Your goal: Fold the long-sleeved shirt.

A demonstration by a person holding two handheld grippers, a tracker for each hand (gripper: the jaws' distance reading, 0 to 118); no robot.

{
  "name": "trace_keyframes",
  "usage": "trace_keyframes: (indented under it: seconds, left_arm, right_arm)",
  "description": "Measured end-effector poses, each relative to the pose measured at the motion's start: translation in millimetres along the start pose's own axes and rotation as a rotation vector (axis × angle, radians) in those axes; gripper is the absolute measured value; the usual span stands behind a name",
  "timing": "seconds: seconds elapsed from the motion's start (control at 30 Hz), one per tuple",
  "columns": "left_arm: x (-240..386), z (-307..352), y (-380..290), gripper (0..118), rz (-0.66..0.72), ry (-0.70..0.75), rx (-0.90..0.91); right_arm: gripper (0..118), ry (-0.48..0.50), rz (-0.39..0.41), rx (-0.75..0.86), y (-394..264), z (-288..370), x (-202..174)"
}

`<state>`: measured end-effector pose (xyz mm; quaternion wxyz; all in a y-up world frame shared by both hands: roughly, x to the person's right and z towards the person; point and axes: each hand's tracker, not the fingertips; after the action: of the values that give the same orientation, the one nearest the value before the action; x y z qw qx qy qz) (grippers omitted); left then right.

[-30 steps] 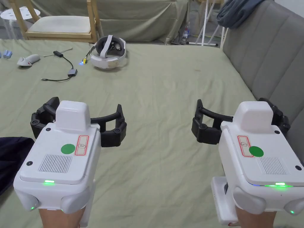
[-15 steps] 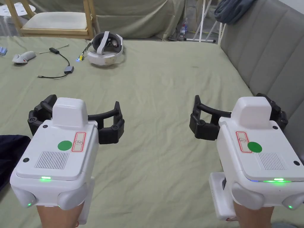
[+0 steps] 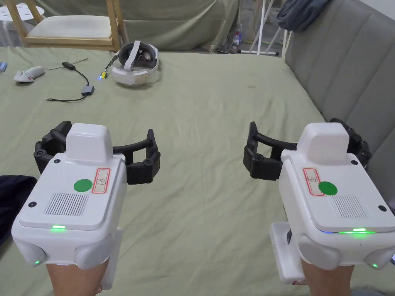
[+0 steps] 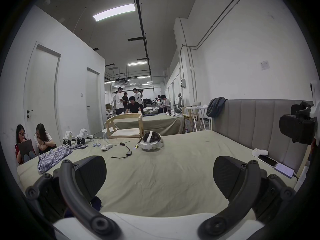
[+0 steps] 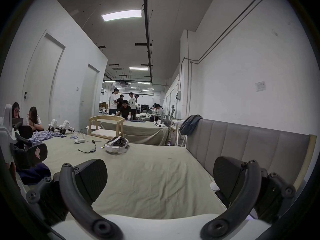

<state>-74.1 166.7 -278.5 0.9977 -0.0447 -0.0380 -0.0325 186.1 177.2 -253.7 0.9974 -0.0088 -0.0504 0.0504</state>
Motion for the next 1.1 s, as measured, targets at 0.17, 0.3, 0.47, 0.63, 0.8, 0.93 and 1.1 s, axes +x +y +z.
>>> trace_keyframes:
  seconds: [0.17, 0.3, 0.47, 0.63, 0.8, 0.93, 1.1]
  left_arm:
    - [1.4, 0.6, 0.1, 111, -0.005, -0.011, 0.0]
    - [1.2, 1.4, 1.2, 111, -0.007, -0.013, 0.003]
    - [0.3, 2.3, 2.0, 111, -0.004, -0.011, 0.007]
    - [-0.6, 2.6, 2.1, 111, 0.001, -0.015, 0.007]
    - [-0.7, 2.8, 1.3, 111, 0.001, -0.016, 0.01]
    - [-0.3, 2.4, 1.9, 111, 0.002, -0.024, 0.006]
    - [0.6, 1.9, 1.5, 111, -0.001, -0.022, 0.006]
  right_arm:
    - [118, 0.0, -0.003, 0.003, 1.6, 0.9, 1.1]
    - [118, 0.004, -0.005, 0.003, 1.2, 1.8, 1.7]
    - [118, 0.006, -0.002, 0.006, 2.2, 2.5, 1.2]
    - [118, 0.013, -0.004, 0.003, 2.0, 2.4, 1.2]
    - [118, 0.008, 0.001, -0.002, 1.1, 2.1, 1.1]
    - [118, 0.009, -0.004, 0.002, 1.0, 2.5, 2.2]
    - [118, 0.006, -0.004, 0.001, 0.9, 2.6, 2.9]
